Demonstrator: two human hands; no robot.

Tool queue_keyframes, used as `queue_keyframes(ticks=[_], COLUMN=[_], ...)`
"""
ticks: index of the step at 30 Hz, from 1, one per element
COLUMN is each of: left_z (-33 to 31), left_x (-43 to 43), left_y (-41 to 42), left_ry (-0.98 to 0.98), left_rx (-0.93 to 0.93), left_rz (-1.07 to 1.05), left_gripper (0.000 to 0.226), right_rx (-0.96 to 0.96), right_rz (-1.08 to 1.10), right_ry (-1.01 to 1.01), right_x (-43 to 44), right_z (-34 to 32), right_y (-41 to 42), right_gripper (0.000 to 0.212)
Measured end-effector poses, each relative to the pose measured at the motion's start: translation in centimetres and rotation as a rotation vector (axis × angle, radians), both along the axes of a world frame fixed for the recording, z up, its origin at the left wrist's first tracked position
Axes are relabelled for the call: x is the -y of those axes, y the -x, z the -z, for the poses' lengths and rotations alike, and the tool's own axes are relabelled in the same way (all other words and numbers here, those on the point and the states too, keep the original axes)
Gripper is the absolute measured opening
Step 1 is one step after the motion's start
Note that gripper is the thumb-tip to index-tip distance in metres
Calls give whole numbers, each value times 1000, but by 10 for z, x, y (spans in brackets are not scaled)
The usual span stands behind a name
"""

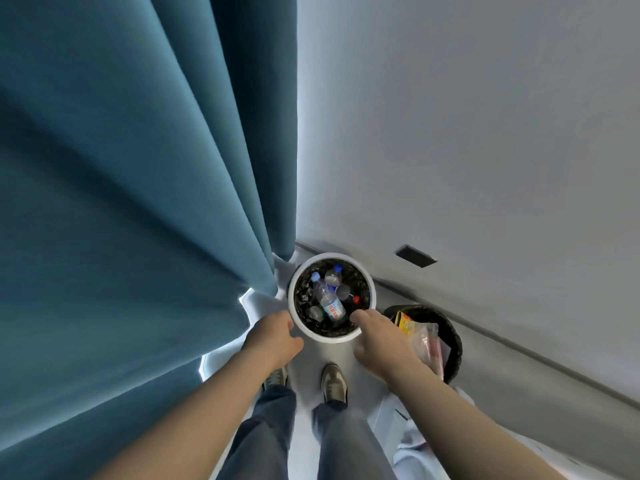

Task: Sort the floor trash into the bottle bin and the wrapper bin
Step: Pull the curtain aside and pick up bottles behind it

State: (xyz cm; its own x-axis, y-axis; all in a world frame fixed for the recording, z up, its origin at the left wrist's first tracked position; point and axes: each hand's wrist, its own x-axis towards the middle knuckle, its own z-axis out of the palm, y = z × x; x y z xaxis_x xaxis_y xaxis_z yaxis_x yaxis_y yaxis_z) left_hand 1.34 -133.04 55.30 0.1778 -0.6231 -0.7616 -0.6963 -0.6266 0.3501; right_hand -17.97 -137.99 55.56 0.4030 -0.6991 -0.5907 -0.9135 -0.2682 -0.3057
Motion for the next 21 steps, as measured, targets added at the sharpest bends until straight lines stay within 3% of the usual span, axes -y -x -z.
queue_keyframes(ticks=[8,21], left_z=[-91,-166], left_x=[-41,-142], left_y=[27,43], left_ry=[82,152], left_rx=[65,203], left_rz=[-105,-453], left_gripper=[33,32], right_rx=[53,97], right_rz=[-248,-677], right_ry=[52,138], right_x=[-3,-43], right_z=[-90,-156], right_y=[4,-28], right_gripper=[51,46])
